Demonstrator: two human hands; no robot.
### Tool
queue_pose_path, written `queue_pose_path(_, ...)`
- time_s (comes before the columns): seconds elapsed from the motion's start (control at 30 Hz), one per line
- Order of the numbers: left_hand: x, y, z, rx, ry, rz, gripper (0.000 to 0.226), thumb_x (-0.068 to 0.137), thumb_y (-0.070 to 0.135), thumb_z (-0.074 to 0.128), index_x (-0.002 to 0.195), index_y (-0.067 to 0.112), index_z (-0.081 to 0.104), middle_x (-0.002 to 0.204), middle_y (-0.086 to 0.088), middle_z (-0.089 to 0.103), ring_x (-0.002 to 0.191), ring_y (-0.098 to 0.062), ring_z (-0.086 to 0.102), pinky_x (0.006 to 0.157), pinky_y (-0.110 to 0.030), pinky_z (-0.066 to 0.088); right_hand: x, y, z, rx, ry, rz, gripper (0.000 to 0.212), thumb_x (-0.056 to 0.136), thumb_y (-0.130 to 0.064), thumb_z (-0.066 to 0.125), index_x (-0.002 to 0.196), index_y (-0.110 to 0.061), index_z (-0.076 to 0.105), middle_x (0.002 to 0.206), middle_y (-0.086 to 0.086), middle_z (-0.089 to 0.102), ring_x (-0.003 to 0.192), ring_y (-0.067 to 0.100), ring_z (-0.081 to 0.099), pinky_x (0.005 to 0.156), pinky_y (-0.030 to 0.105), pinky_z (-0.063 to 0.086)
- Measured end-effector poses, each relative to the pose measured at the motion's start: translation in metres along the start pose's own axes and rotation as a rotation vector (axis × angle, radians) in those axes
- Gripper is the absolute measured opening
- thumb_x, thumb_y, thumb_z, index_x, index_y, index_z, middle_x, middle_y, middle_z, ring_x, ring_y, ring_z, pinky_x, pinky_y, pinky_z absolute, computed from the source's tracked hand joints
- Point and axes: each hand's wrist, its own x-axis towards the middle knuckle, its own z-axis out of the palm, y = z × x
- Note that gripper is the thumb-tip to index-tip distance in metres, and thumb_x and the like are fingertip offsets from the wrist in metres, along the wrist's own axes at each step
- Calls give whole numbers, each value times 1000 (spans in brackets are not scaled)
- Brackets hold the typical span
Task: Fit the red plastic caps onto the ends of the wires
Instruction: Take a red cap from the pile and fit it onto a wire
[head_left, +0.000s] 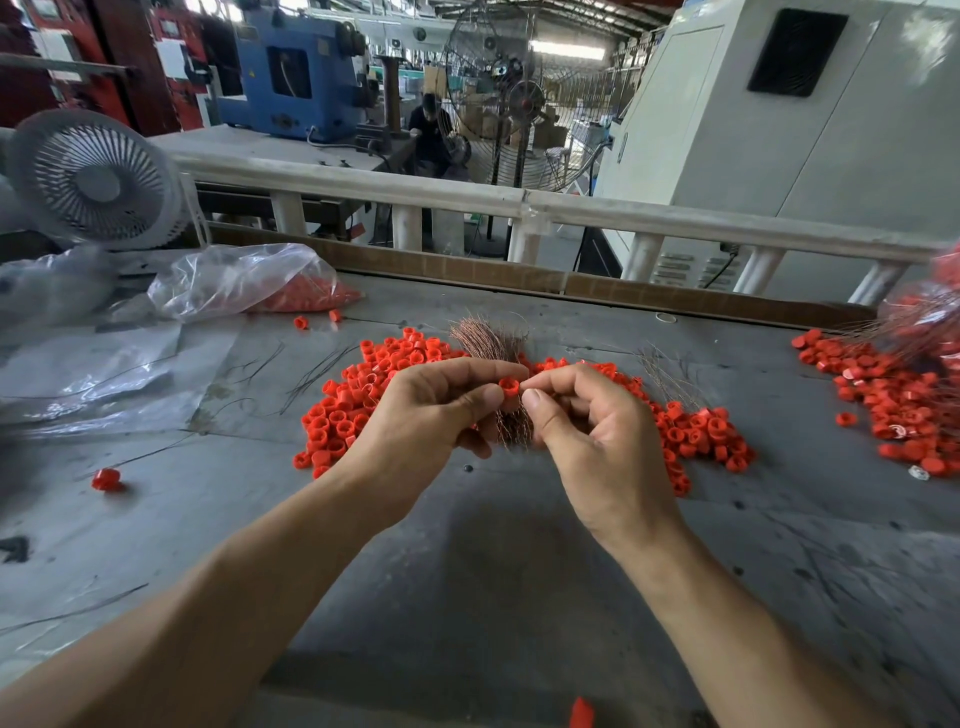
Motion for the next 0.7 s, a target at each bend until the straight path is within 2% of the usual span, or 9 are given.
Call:
queue_pose_path(0.13,0,-2,-1,2,-3,-1,24,98,3,59,111,14,75,81,-1,72,70,-14,62,63,-27,56,1,1,-1,-33,-5,-7,12,96,-12,69,90,-22,72,73,-5,68,67,10,63,62,26,52)
queue_pose_path(0.27,2,-4,-2,-21,20,2,21,99,2,57,107,12,74,83,-6,72,67,-14,62,60,-26,55,0,1,-1,-45,-8,-8,12,96,-13,69,90,-22,73,75,-5,70,68,13,65,63,25,52)
queue_pose_path(0.4,3,-5,-3,-22,22,6,22,99,3,58,106,12,76,83,-8,72,65,-14,61,60,-26,54,0,3,-1,-48,-9,15,11,96,-13,70,89,-22,73,76,-2,72,70,17,67,65,35,54)
queue_pose_path(0.53,3,-6,-3,-3,26,11,23,99,1,58,109,11,75,82,-7,72,66,-14,61,61,-26,54,-1,3,1,-49,-4,33,12,95,-13,71,88,-23,73,77,-5,73,72,14,68,66,28,55)
queue_pose_path(0.7,2,-4,-1,19,35,27,22,98,0,60,109,11,75,82,-7,72,68,-17,61,60,-26,56,-1,6,1,-59,-10,50,12,95,-14,71,88,-23,73,76,-6,72,71,14,68,66,32,56)
